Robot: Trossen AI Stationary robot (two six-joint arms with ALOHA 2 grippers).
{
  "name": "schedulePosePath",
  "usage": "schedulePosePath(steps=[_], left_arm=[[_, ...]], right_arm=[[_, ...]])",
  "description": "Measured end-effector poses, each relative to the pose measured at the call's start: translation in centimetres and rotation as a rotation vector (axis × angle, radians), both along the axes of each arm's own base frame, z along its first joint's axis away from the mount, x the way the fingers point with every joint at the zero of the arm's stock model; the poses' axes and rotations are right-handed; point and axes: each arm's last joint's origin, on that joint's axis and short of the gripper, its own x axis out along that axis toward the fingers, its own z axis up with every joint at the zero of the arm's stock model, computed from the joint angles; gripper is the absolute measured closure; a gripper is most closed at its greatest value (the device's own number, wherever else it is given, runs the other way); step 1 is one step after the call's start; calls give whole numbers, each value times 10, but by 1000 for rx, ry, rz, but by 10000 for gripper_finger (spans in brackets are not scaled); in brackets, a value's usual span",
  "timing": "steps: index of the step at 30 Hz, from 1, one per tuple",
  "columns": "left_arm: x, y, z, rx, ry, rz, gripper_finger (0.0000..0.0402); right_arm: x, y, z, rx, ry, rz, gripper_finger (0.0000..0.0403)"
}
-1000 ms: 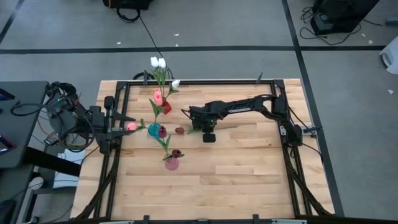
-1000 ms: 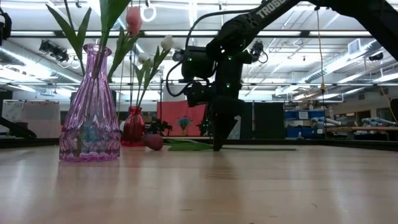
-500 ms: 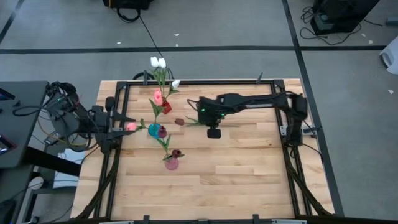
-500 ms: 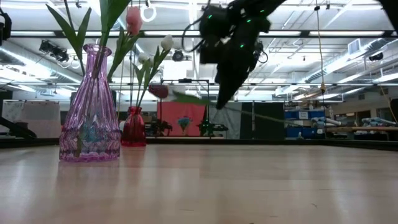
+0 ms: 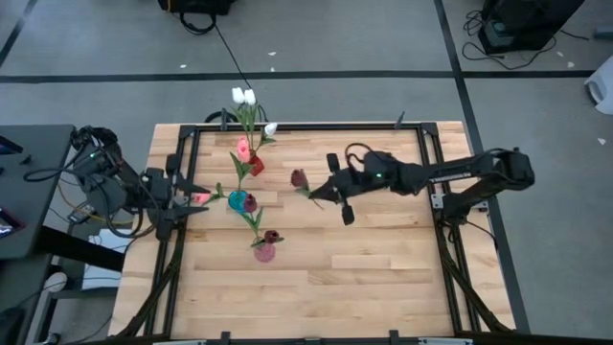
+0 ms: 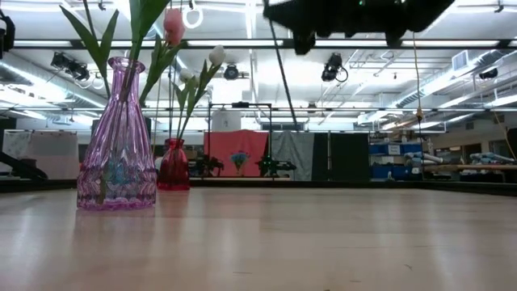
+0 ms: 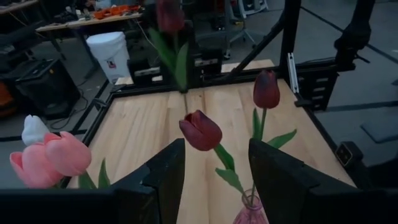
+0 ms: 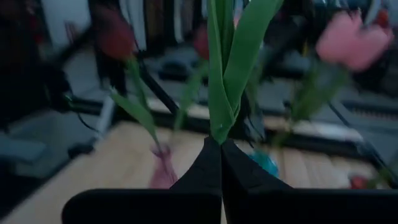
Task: Sort flowers into vase by color
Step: Put the red flower into the pink vase
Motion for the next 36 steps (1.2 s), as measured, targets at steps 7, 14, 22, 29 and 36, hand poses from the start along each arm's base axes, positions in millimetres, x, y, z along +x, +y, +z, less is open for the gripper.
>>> schedulePosePath(steps=[7,14,22,29,36], left_arm=[[0,0,1,-20,-8,9,218],[1,3,3,44,-55,107,218],[0,6,4,69,-91,220,218],[0,7,4,81,-92,233,218],[0,7,4,83,-85,225,218]], right_arm=[[-5,48,24,-24,-225,176,402],[34,100,22,-53,-342,163,401],[95,146,16,-230,-403,94,401],[119,162,15,-298,-421,95,401],[129,150,2,-359,-344,50,401]])
